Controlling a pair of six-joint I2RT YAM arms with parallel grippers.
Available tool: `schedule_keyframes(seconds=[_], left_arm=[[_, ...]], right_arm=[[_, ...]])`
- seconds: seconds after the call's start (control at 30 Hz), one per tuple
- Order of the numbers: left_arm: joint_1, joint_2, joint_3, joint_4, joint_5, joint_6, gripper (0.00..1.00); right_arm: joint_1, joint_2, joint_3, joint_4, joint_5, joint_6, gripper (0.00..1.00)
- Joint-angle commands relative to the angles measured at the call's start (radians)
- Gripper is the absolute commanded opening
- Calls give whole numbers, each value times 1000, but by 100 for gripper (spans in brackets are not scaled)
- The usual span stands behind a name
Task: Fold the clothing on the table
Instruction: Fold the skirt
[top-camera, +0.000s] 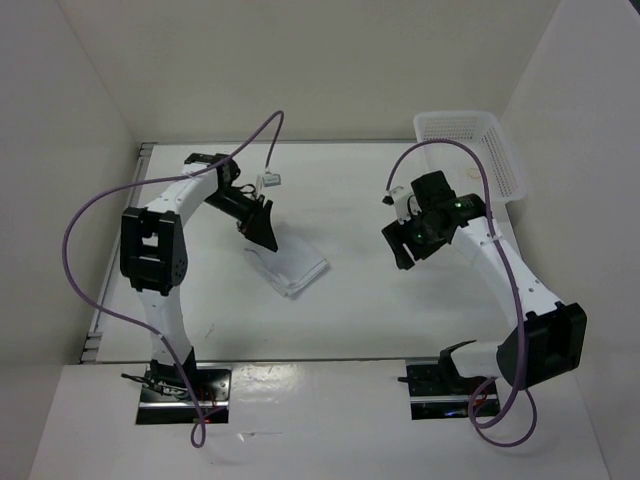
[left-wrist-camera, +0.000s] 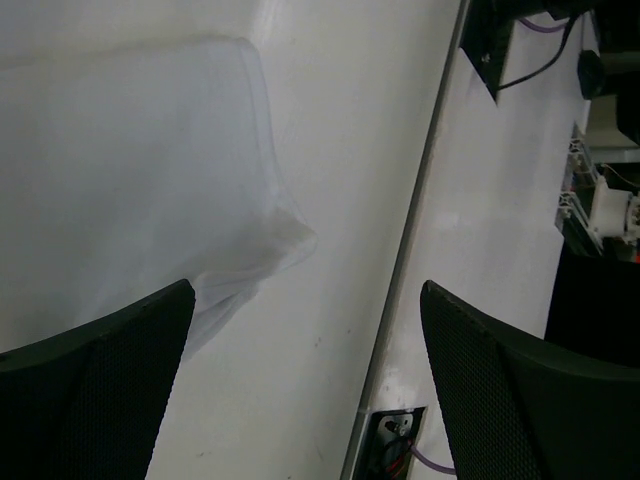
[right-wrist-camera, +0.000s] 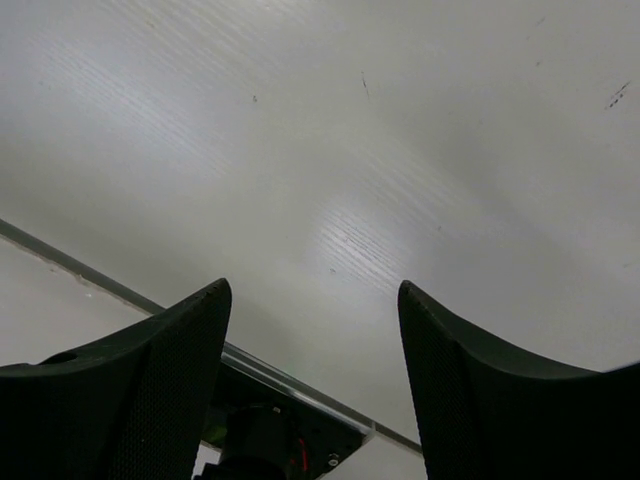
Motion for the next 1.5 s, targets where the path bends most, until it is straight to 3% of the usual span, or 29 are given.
schedule_keyframes(seconds=[0.0,0.3,1.03,1.13,1.3,1.4,1.47], left_arm=[[-29,48,39,-71,120,98,99],[-75,124,-1,-71,90,129,99],[-3,362,-182,-71,115,238,99],[6,264,-136,-71,115,181,99],[6,9,121,-71,98,-3,99],[20,-202,334,-71,-18,-170,99],[49,-284,398,-43,-93,-238,99]], right_arm=[[-57,-47,-18,36,-33,12,73],[-91,-38,-18,36,-33,12,73],[-100,1,-18,36,-6,30,73],[-100,-31,-18,46,-5,30,73],[-156,-154,-18,55,5,39,78],[-216,-258,-18,64,27,51,86],[-247,-314,-8,87,36,51,90]])
